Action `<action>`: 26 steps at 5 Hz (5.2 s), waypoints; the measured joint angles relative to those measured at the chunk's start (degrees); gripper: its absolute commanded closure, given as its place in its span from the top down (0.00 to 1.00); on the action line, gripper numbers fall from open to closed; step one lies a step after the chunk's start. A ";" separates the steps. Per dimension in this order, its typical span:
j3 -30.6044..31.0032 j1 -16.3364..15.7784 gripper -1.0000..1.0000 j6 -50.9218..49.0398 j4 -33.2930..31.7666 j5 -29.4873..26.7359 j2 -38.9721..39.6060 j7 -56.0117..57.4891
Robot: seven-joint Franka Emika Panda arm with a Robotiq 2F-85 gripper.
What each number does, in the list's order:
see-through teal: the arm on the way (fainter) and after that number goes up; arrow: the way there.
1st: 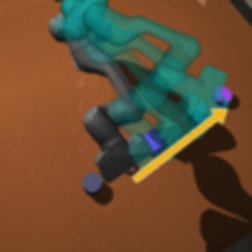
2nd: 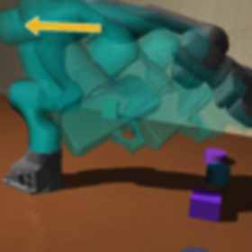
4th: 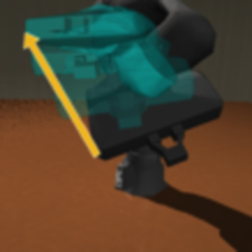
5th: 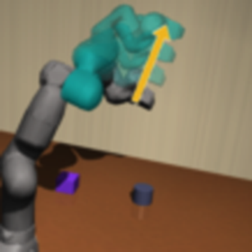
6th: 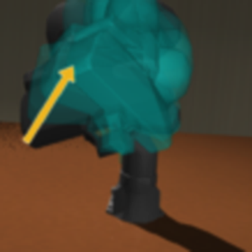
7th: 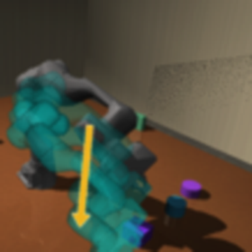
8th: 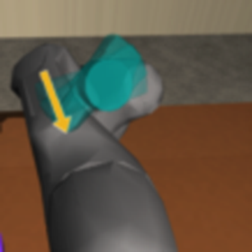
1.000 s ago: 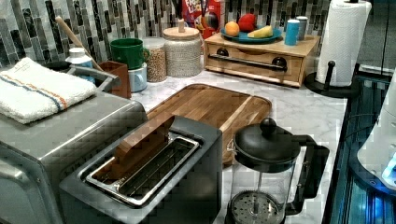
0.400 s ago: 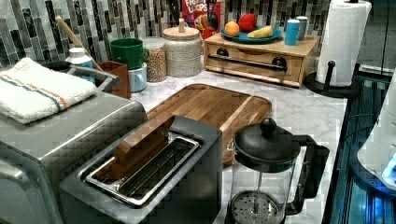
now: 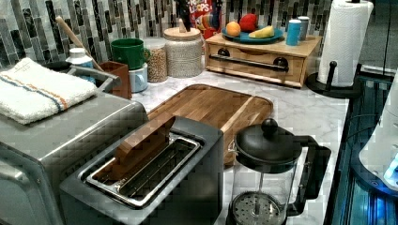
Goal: Open the drawer.
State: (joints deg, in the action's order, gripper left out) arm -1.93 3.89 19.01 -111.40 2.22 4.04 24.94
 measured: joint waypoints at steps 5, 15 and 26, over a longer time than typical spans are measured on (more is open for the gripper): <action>-7.03 3.77 1.00 14.67 -5.88 3.81 1.27 31.26; -10.09 9.32 1.00 38.06 -12.25 6.19 15.25 40.30; -3.87 13.32 1.00 27.93 -10.13 -2.06 15.07 39.46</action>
State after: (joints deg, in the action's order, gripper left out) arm -5.81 17.21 46.94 -121.53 0.16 19.11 64.40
